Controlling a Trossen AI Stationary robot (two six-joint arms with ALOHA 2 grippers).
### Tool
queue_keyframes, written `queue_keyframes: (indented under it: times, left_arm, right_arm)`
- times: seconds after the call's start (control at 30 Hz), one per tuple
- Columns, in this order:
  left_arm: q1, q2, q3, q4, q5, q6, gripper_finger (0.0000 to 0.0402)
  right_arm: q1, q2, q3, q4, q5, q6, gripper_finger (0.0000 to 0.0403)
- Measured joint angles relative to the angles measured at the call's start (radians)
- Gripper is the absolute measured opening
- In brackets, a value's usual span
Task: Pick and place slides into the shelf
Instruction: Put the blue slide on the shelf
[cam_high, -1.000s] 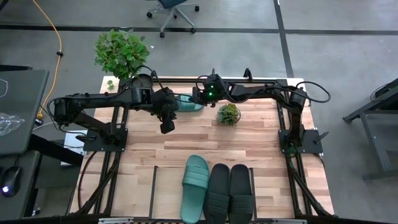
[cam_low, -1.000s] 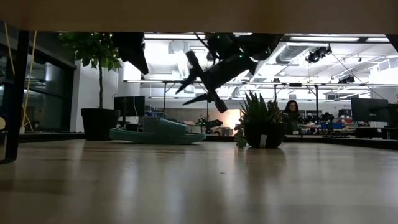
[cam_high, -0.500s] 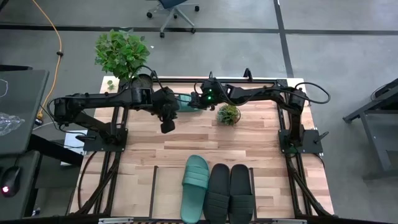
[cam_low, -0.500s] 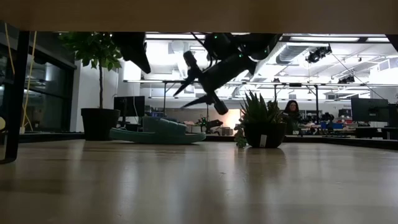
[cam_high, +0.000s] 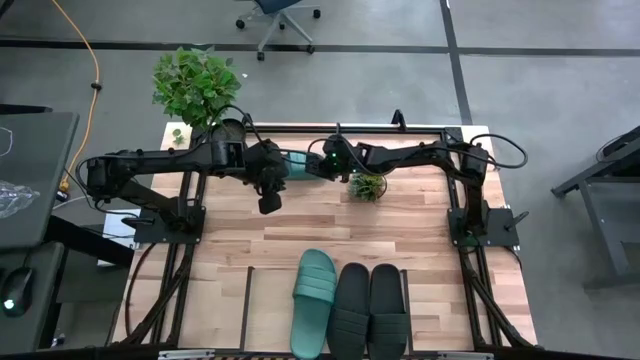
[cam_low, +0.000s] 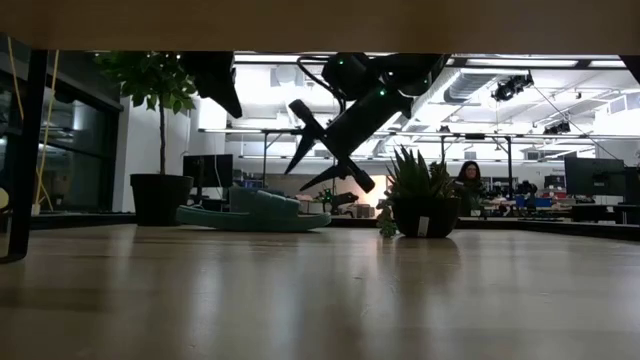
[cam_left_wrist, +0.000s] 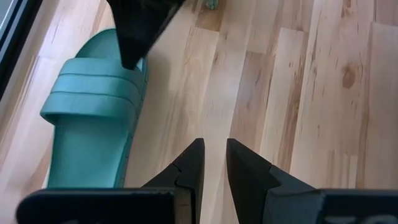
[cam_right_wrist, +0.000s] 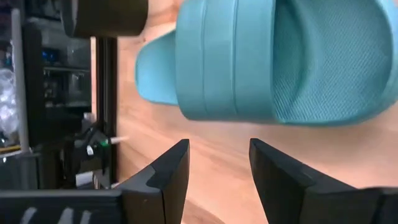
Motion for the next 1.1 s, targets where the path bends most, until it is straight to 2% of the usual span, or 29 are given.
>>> queue_keyframes:
  times: [0.17, 0.83, 1.1]
  left_arm:
    - [0.000, 0.000, 0.000, -0.005, 0.000, 0.000, 0.0058]
    - [-0.001, 0.000, 0.000, -0.008, 0.023, 0.003, 0.0058]
    - [0.000, 0.000, 0.000, -0.007, 0.026, 0.025, 0.0058]
  right_arm:
    - [0.000, 0.000, 0.000, -0.001, 0.067, 0.023, 0.0158]
    - [0.026, 0.010, 0.000, 0.006, 0.208, 0.068, 0.0158]
    - [0.029, 0.011, 0.000, -0.001, 0.210, 0.068, 0.0158]
